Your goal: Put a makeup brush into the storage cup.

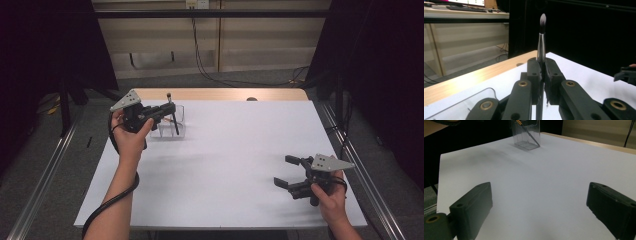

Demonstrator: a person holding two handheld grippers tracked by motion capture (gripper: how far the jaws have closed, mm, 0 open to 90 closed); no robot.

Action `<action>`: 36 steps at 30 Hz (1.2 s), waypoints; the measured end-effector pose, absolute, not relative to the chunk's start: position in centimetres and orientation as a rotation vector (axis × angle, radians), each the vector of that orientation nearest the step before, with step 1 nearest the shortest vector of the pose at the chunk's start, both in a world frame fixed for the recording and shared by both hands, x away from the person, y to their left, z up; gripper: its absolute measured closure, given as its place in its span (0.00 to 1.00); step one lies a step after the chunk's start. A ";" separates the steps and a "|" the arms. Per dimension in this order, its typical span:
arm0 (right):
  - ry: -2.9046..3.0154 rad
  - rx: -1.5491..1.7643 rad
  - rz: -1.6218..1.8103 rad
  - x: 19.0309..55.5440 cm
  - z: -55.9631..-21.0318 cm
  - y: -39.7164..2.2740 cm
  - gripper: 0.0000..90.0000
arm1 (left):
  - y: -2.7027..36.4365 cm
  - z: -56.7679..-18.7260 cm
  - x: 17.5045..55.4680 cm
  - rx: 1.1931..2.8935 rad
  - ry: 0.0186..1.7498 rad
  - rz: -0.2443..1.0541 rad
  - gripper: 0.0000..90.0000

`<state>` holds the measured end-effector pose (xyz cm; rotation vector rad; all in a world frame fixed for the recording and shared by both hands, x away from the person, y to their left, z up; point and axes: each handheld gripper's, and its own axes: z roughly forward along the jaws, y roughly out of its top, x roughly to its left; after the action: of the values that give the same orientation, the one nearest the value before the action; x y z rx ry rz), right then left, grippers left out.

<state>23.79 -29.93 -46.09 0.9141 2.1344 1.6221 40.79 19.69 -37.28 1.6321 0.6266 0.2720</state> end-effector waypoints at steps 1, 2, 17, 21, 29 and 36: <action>2.136 0.914 1.622 23.8 -46.1 -30.0 0.07 | 19.7 -37.2 40.9 1.637 0.629 0.282 0.93; 2.135 0.915 1.622 23.8 -46.1 -30.0 0.07 | 19.7 -37.1 41.0 1.639 0.633 0.286 0.93; 2.148 0.905 1.616 23.8 -46.2 -29.9 0.07 | 19.4 -36.4 42.4 1.612 0.664 0.340 0.93; 2.150 0.900 1.617 23.8 -46.2 -29.9 0.07 | 19.3 -36.2 42.6 1.612 0.673 0.356 0.93; 2.151 0.898 1.621 23.8 -46.2 -29.9 0.07 | 19.0 -35.7 43.2 1.597 0.688 0.386 0.93; 2.152 0.898 1.621 23.9 -46.2 -29.9 0.07 | 18.8 -36.0 43.7 1.602 0.705 0.391 0.93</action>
<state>23.86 -29.91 -46.20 0.8975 2.1523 1.6207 43.70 18.82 -36.00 1.6022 0.7048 0.3910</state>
